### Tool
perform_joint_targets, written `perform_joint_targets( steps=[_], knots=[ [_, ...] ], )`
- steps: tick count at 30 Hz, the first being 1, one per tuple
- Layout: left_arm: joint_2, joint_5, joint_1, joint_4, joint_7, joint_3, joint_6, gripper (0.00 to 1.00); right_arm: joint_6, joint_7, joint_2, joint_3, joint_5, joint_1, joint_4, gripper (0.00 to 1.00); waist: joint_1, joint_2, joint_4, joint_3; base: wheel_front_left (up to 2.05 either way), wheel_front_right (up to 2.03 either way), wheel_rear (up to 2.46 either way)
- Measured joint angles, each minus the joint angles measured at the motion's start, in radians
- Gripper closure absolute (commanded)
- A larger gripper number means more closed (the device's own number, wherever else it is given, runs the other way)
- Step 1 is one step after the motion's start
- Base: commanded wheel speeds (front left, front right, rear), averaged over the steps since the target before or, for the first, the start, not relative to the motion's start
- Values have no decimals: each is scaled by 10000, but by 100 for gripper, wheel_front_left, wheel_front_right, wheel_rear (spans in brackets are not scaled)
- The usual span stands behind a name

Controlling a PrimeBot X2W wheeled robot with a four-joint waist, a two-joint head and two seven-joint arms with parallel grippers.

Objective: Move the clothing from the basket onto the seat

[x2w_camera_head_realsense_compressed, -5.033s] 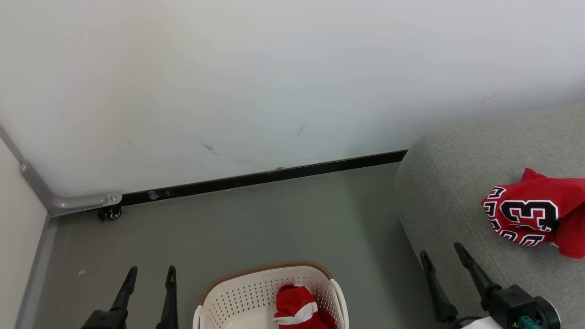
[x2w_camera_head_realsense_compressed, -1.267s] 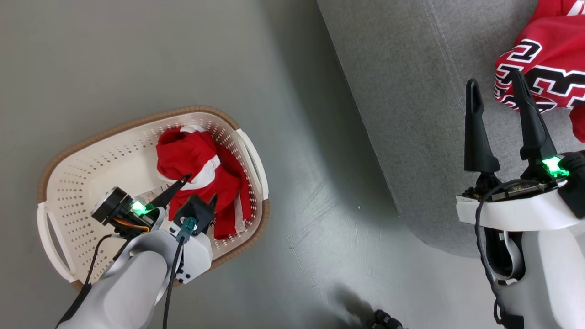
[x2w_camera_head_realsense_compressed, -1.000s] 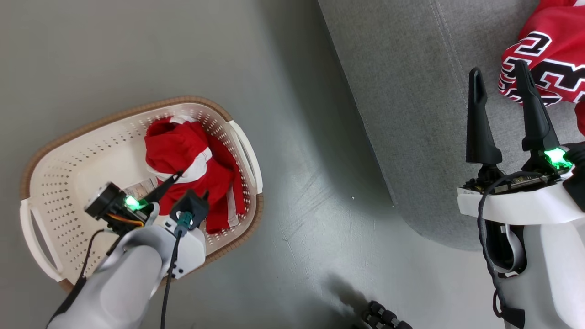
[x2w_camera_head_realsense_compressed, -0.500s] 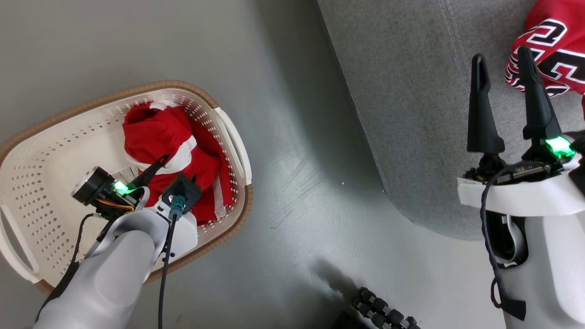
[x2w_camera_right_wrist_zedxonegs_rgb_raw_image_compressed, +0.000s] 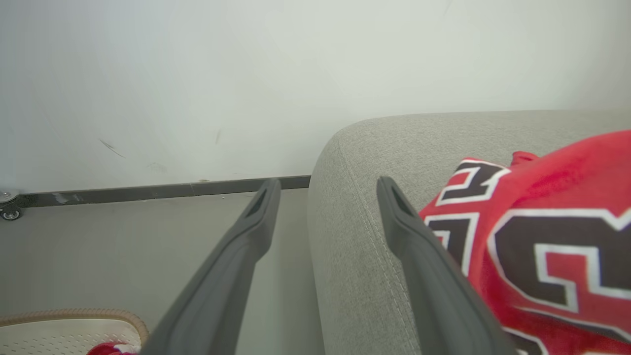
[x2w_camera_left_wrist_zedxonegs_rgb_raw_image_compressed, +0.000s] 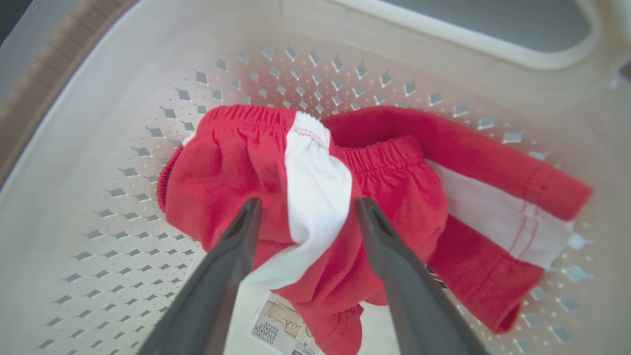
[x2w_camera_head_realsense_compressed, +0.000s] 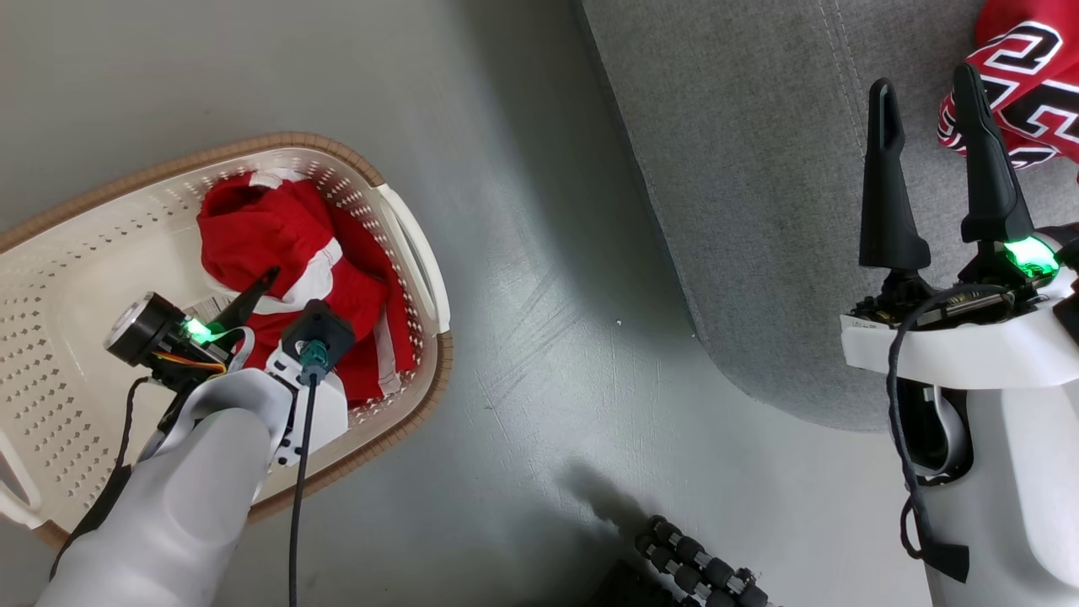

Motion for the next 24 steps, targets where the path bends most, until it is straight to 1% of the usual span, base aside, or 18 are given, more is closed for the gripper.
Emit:
perform_joint_targets(
  steps=[5,6,7,8,9,10,11,12,13,14,17,24],
  knots=[
    [-73,50,-80,188,79,-102,40,0,0,0,0,8,0,-99,8,0,0,0,-45,77,0,0,0],
    [-94,136,-90,259,151,-142,96,5,0,0,0,12,0,-147,6,0,0,0,-51,88,0,0,0],
    [-100,205,-113,330,174,-167,98,15,0,0,0,15,0,-172,-2,0,0,0,-57,98,0,0,0],
    [-102,234,-137,387,228,-194,117,22,0,0,2,19,0,-176,-2,0,0,0,-64,107,0,0,0],
    [-98,276,-178,443,261,-219,138,33,0,0,2,21,0,-176,-2,0,0,0,-69,116,0,0,0],
    [-98,286,-226,466,261,-219,138,47,0,0,2,21,-2,-176,-2,0,0,0,-72,124,0,0,0],
    [-111,286,-280,481,263,-219,138,57,0,0,2,19,-2,-176,-2,0,0,0,-74,132,0,0,0],
    [-138,288,-333,485,263,-230,138,69,0,0,2,17,-2,-176,-2,0,0,0,-75,139,0,0,0],
    [-176,290,-380,485,261,-249,138,90,0,0,2,6,-4,-176,-2,0,0,0,-74,145,0,0,0],
    [-224,291,-423,491,259,-265,140,100,0,0,2,-13,-6,-176,0,0,0,0,-70,148,0,0,0],
    [-372,291,-467,541,236,-314,169,100,0,0,4,-35,-12,-176,4,0,0,0,-53,135,0,0,0],
    [-378,272,-467,598,-121,-276,213,100,0,0,4,-151,-31,-178,13,0,0,0,48,62,0,0,0]
  ],
)
